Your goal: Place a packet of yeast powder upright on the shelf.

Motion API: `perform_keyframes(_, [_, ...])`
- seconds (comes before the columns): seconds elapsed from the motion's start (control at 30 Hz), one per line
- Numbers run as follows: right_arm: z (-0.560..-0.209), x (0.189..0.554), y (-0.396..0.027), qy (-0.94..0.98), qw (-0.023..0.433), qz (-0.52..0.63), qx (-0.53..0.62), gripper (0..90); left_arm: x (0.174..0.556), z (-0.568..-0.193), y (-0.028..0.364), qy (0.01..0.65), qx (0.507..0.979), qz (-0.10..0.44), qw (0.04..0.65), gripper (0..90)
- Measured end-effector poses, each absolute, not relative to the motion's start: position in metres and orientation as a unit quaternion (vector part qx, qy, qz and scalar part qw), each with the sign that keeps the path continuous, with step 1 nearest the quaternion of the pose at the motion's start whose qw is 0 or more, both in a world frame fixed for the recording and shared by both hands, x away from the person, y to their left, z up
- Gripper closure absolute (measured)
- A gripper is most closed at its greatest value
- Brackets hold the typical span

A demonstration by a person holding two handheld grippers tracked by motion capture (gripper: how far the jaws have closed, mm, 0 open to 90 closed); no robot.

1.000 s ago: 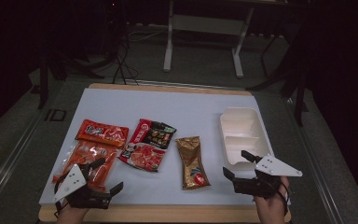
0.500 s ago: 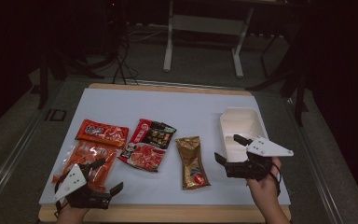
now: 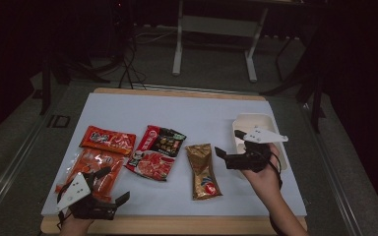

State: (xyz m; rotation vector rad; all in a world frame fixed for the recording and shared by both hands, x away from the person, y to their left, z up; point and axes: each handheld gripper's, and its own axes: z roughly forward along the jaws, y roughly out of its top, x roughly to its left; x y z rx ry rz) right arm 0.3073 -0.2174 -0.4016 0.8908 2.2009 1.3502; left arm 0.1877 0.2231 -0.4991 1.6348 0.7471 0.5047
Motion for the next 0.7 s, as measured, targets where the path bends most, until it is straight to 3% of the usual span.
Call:
perform_keyframes(0.5, [-0.433,0.355,-0.19,0.801,0.195,0.444,0.35,14.1,0.188,-0.499,0.224,0.322,0.704,0.216,0.595,0.3])
perform_keyframes(0.7, [-0.458,0.374,-0.182,0.803,0.165,0.427,0.381,16.6,0.188,-0.499,0.224,0.322,0.704,0.215,0.595,0.3])
